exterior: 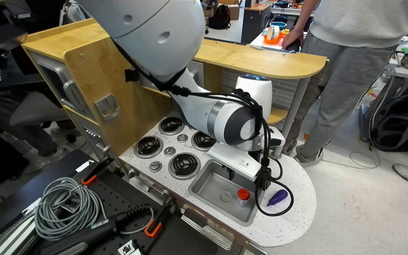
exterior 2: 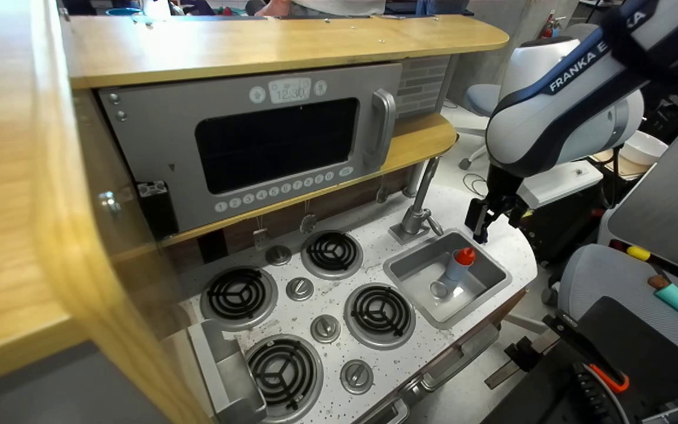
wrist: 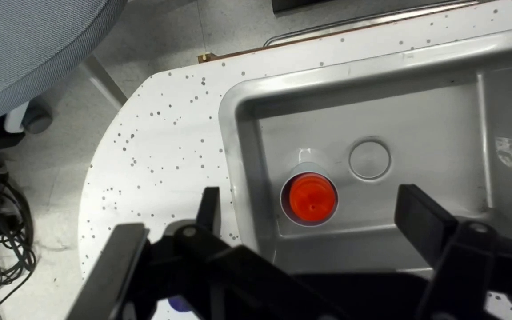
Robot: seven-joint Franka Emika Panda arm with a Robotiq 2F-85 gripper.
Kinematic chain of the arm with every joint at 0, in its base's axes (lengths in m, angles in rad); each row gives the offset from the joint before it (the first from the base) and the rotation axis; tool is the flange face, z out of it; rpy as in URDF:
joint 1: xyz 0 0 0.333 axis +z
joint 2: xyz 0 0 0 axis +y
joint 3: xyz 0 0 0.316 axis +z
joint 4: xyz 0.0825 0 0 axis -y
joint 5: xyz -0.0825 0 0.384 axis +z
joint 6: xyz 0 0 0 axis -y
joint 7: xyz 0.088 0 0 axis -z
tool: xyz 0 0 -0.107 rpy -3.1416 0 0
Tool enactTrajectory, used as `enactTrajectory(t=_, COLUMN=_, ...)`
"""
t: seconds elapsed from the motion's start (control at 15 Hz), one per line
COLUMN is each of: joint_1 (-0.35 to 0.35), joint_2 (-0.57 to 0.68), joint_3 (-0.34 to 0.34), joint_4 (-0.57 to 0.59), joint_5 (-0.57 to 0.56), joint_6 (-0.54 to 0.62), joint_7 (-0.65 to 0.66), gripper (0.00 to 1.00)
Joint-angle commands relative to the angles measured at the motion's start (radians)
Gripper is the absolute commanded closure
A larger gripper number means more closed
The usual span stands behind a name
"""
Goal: Pick up the sauce bottle from the light blue cup and put it in the sink.
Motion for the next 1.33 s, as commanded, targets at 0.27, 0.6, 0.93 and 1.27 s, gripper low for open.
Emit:
enactTrajectory(t=0.27, joint_1=-0.026, joint_2=0.154, joint_3=0.014, joint_4=0.155, joint_5=0.027, joint_6=-0.005, joint_7=-0.038, gripper=0.00)
enactTrajectory(t=0.6, joint_1=-0.030, joint_2=0.225, joint_3=0.016, joint_4=0.218, joint_5=0.023, joint_6=-0.013, joint_7=-0.050, gripper=0.00)
enactTrajectory(t=0.93, joint_1=-0.025, joint_2=0.274, joint_3=0.024, joint_4=0.267, joint_5=0.022, joint_6=-0.022, joint_7=-0.059, gripper=0.00)
enactTrajectory(t=1.27, joint_1=-0.023, joint_2=0.300, joint_3=0.031, joint_4=0.296, joint_5=0.025, joint_6=-0.028, joint_7=-0.065, gripper=0.26)
